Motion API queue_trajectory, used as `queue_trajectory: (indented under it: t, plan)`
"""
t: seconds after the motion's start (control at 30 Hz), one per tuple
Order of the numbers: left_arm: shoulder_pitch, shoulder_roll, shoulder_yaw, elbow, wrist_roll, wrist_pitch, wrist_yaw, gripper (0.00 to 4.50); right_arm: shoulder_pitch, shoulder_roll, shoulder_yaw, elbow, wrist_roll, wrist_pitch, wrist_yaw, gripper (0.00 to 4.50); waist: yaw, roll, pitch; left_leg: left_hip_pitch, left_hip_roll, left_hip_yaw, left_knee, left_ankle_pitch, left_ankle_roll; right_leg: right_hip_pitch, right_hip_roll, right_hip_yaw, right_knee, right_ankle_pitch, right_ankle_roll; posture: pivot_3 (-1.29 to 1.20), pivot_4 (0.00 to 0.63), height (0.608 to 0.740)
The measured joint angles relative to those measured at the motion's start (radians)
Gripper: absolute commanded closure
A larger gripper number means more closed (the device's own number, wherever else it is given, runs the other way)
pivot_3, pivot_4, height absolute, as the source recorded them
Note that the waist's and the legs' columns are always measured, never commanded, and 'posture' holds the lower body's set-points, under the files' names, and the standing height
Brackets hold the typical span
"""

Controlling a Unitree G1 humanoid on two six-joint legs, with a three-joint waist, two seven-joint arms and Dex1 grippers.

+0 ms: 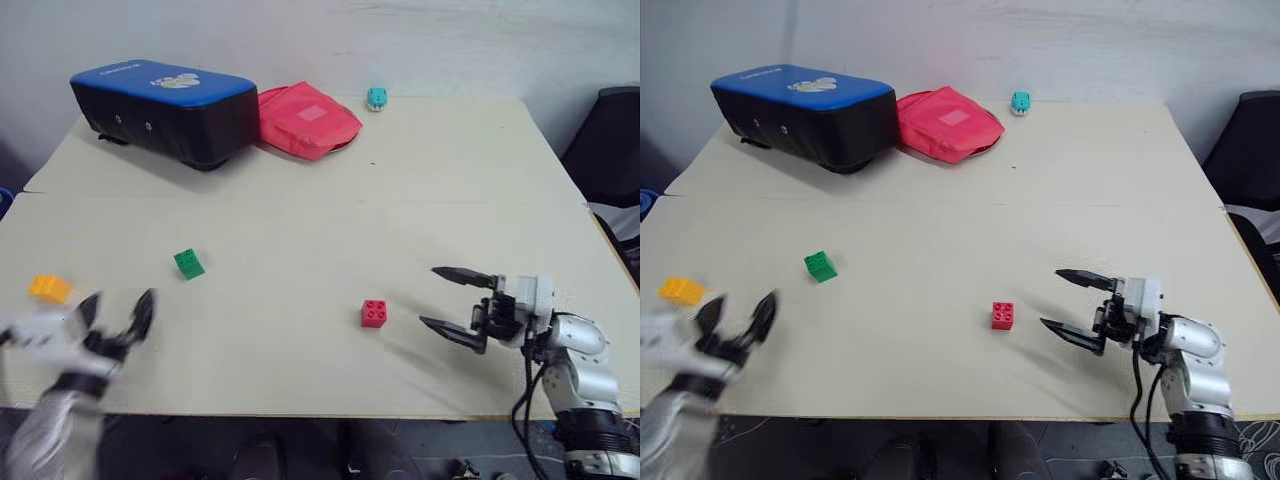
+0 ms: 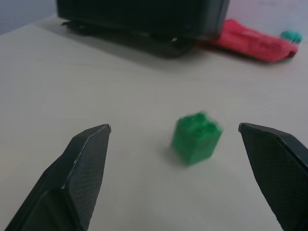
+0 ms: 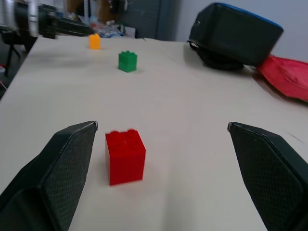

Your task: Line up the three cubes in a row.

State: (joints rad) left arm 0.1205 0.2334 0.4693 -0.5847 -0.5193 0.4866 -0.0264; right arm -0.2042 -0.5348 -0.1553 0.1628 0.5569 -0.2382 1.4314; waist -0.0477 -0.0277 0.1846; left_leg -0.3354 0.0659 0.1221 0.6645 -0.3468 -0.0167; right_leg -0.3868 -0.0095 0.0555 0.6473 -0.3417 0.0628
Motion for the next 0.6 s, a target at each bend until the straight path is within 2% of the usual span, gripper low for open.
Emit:
queue_trajectory:
  t: [0.1,0.23,0.37,0.6]
  plan:
    - [-0.141,-0.043,-0.066,0.019,0.087,0.123,0.185,0.0,-0.007,0.005,0.01,-0.008,0.0,0.003,-0.008,0.05,-0.006,0.0,0.0,-0.002,0.001,0.001,0.0,0.001,-0.002,-0.004,0.002,0.001,0.0,0.0,0.0,0.0,0.15,0.74]
    - [-0.294,-0.05,-0.092,0.127,0.176,0.201,0.31,0.0,-0.009,0.006,0.037,-0.036,0.0,0.019,-0.01,0.05,-0.003,0.0,0.0,-0.002,0.0,0.002,0.001,0.005,-0.004,-0.006,0.001,0.002,0.006,-0.001,-0.001,0.0,0.15,0.74]
    - [-0.367,-0.07,-0.108,0.201,0.209,0.222,0.335,0.0,-0.01,0.005,0.041,-0.044,-0.002,0.022,-0.012,0.05,0.001,0.0,0.0,-0.001,0.0,0.002,0.001,0.005,-0.003,-0.005,0.001,0.002,0.007,-0.001,-0.001,0.0,0.15,0.74]
    - [-0.377,-0.108,-0.143,0.237,0.247,0.256,0.349,0.0,-0.021,-0.002,0.041,-0.024,-0.02,0.007,-0.013,0.05,0.009,0.0,0.0,-0.001,0.0,0.002,0.001,0.006,-0.004,-0.006,0.001,0.002,0.007,-0.001,-0.001,0.0,0.15,0.74]
